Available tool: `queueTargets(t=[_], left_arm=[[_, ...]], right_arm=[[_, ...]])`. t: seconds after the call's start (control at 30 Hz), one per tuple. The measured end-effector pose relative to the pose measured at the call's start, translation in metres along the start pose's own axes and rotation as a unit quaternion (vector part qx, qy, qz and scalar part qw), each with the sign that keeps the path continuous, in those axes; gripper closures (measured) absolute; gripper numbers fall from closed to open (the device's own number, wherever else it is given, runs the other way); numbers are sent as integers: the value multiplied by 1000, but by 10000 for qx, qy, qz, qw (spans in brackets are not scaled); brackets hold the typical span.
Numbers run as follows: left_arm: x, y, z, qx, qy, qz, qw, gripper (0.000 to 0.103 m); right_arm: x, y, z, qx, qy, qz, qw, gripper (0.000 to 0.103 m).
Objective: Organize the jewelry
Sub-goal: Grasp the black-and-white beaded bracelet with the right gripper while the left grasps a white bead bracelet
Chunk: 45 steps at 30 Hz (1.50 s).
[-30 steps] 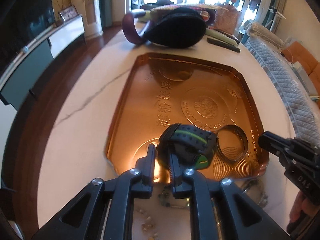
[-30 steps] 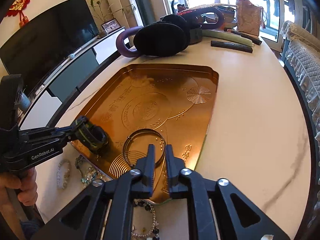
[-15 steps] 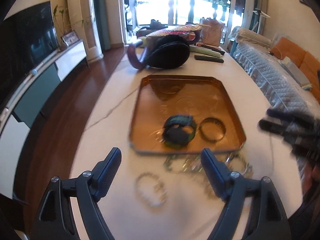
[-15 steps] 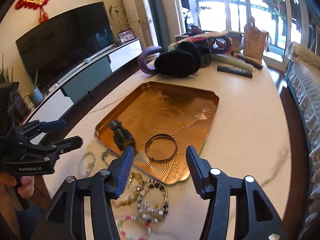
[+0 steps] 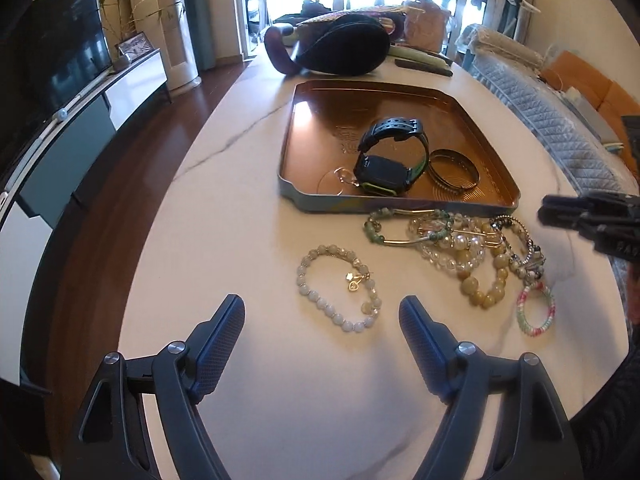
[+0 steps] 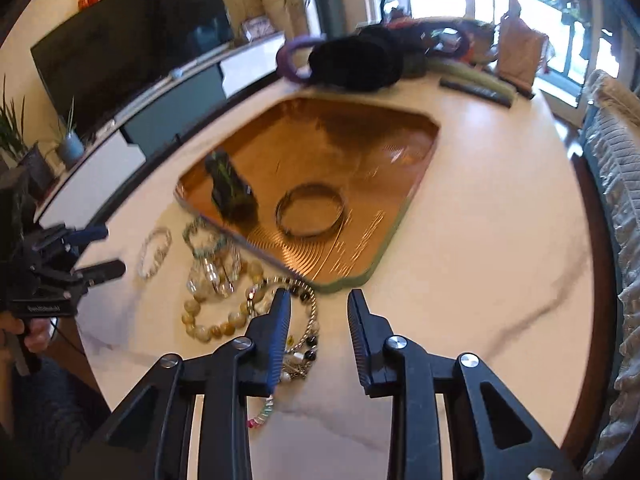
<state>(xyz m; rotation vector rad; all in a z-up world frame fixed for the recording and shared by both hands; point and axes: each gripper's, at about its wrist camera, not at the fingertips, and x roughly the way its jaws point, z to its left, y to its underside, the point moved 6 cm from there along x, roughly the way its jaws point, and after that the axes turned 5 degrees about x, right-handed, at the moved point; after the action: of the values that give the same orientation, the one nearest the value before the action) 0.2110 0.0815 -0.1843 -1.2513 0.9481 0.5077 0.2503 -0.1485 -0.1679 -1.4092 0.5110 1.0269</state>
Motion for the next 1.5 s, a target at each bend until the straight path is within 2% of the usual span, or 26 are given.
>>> queueTargets(t=[0.13, 0.23, 0.27, 0.33, 0.37, 0.4, 0.47, 0.63, 0.77, 0.97, 1.13, 1.23, 1.33, 1.4, 1.5], left_arm=[[18, 0, -4, 60, 219, 228, 9995, 25], [31, 2, -2, 119, 192, 392, 9990, 36], [34, 1, -1, 207, 60, 310, 9993, 38], [37, -3, 1, 190, 135, 230, 9995, 44], [37, -5, 2, 204, 119, 188, 9995, 55], [37, -7, 3, 147, 113, 162, 9997, 71], [36, -7, 7, 25, 135, 172, 9998, 90], [25, -6, 3, -87, 184, 81, 9998, 96], [8, -14, -7, -78, 353, -187, 9992, 96], [-4, -17, -20, 60, 407, -357, 9985, 96], [3, -14, -24, 85, 373, -205, 9991, 96], [11, -11, -19, 57, 106, -64, 9999, 92], [16, -10, -13, 21, 14, 38, 10000, 77], [17, -9, -10, -51, -23, 43, 10000, 47], [17, -9, -5, -109, -111, -10, 9999, 32]], right_arm=[[19, 6, 4, -121, 76, 216, 9997, 76], [28, 9, 5, -155, 162, 367, 9991, 76], [31, 11, 5, -172, 163, 395, 9989, 77], [33, 10, 7, -244, 176, 387, 9988, 81], [33, 10, 8, -265, 166, 383, 9988, 87], [33, 10, 8, -263, 120, 386, 9988, 95], [33, 10, 8, -191, 25, 396, 9990, 95], [25, 4, 8, -160, -41, 231, 9996, 95], [9, 1, 13, -179, -145, 53, 9997, 95], [-7, -2, 19, -158, -426, -106, 9989, 95], [7, 5, 9, -66, -281, 167, 9994, 95], [21, 12, 2, -65, -136, 440, 9989, 95], [23, 13, 0, -158, 103, 451, 9988, 91], [17, 9, 1, -163, 76, 301, 9994, 85], [6, 4, 10, -263, -160, 78, 9995, 75]])
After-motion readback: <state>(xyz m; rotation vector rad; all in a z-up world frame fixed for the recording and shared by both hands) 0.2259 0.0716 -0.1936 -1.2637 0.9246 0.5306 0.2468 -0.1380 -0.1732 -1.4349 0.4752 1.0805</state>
